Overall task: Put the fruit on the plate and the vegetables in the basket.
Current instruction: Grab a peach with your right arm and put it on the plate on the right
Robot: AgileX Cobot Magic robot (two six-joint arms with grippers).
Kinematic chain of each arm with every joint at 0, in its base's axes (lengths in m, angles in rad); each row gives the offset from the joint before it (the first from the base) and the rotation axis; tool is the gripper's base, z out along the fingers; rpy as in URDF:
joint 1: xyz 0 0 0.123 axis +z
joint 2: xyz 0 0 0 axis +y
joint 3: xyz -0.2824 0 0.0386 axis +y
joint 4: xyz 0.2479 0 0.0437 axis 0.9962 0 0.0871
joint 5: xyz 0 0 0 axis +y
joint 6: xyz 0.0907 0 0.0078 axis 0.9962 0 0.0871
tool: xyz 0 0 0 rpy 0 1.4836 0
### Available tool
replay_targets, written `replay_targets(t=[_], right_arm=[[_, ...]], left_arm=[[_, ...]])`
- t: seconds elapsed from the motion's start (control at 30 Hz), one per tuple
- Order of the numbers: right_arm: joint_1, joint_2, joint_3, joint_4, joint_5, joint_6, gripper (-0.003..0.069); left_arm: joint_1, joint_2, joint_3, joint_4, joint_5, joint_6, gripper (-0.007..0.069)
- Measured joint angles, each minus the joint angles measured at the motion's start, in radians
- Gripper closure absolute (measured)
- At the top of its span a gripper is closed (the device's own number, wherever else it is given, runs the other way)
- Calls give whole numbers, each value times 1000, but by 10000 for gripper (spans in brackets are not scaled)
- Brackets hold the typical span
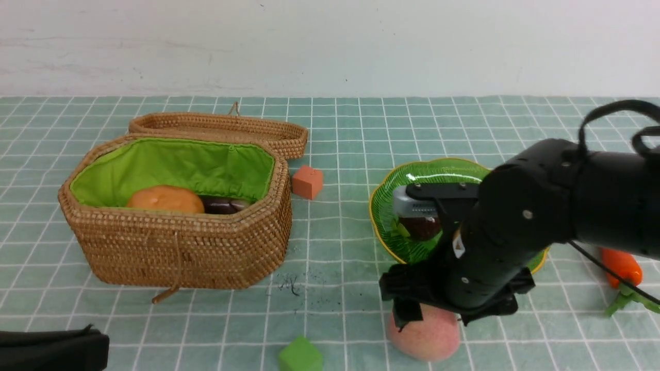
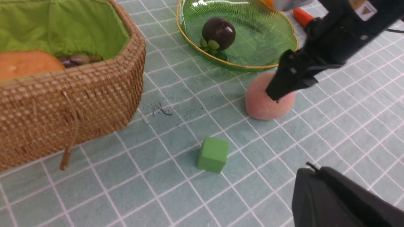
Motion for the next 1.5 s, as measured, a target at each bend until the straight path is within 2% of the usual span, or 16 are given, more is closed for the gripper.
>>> replay_targets(t=[0.57, 0.8, 0.93, 1.27, 1.33, 1.43, 1.47, 1.5], right_arm=[[-3, 60, -18, 0, -23, 8, 5], [-10, 76, -19, 6, -42, 8, 73], [-11, 76, -19, 6, -43, 7, 78], [-12, 52, -22, 10, -13, -83, 84], [-14, 27, -31, 5, 2, -88, 120], [-44, -65, -68, -14, 27, -91, 489], [-72, -91, -78, -21, 28, -92, 573], [-108, -111, -83, -26, 28, -92, 615]], left_arm=[[0, 0, 0, -8, 55, 0, 638], [0, 0, 0, -18, 56, 0, 638], [0, 0, 0, -20, 56, 0, 638], [0, 0, 0, -28, 56, 0, 638], [0, 0, 0, -36, 55, 0, 638], [0, 0, 0, -36, 36, 3, 638], [0, 0, 0, -36, 22, 8, 638], [0, 0, 0, -36, 7, 14, 638]])
